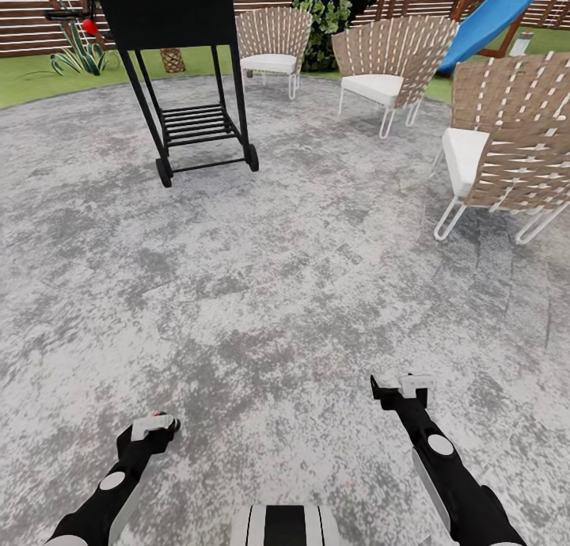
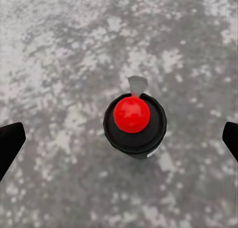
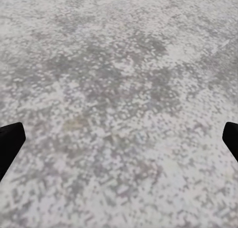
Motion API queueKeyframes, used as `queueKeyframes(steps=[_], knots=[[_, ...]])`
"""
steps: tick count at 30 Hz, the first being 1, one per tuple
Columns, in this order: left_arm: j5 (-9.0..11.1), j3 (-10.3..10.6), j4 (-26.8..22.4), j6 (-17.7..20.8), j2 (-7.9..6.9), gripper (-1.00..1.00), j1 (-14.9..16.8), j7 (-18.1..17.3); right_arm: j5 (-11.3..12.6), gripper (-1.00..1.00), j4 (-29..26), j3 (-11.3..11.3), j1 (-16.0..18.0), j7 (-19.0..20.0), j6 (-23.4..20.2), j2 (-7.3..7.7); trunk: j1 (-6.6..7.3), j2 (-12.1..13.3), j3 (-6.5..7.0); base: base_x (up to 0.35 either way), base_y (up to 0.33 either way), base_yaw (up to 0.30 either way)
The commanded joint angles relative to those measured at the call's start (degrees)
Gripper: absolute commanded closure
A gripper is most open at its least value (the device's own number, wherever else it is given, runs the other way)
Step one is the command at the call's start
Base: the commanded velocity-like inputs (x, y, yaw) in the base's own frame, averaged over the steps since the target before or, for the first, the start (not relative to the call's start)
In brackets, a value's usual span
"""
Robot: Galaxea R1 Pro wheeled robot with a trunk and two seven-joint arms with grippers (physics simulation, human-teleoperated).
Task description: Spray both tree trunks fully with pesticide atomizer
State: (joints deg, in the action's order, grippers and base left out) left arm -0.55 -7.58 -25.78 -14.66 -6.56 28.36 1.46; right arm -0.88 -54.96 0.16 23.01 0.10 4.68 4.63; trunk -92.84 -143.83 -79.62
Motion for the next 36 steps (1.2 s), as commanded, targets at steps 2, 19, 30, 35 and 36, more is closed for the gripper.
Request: queueKeyframes(steps=[2, 19, 30, 35, 36], knots=[[-0.1, 0.0, 0.0, -0.2, 0.04, -1.0, 0.0, 0.1, 0.0, -1.0, 0.0, 0.0, 0.0, 0.0, 0.2, -0.01, 0.01, 0.0, -0.04, 0.0, 0.002, 0.0], [-0.1, 0.0, 0.1, -0.2, -0.04, -1.0, -0.1, 0.1, 0.0, -1.0, 0.0, -0.1, 0.0, -0.2, 0.2, -0.06, -0.3, -0.2, -3.77, 0.0, 0.0, 0.0], [-0.1, 0.0, 0.1, -0.2, -0.12, -1.0, -0.1, 0.1, -0.1, -1.0, 0.1, 0.0, 0.0, -0.3, 0.2, -0.06, -0.3, -0.2, -3.78, 0.027, 0.025, -0.076], [-0.1, 0.0, 0.1, -0.2, -0.12, -1.0, -0.1, 0.1, -0.1, -1.0, 0.1, 0.0, 0.0, -0.3, 0.2, -0.06, -0.3, -0.2, -3.78, 0.026, 0.026, -0.002], [-0.1, 0.0, 0.1, -0.2, -0.12, -1.0, -0.1, 0.1, -0.1, -1.0, 0.1, 0.0, 0.0, -0.3, 0.2, -0.06, -0.3, -0.2, -3.78, 0.006, 0.006, -0.001]])
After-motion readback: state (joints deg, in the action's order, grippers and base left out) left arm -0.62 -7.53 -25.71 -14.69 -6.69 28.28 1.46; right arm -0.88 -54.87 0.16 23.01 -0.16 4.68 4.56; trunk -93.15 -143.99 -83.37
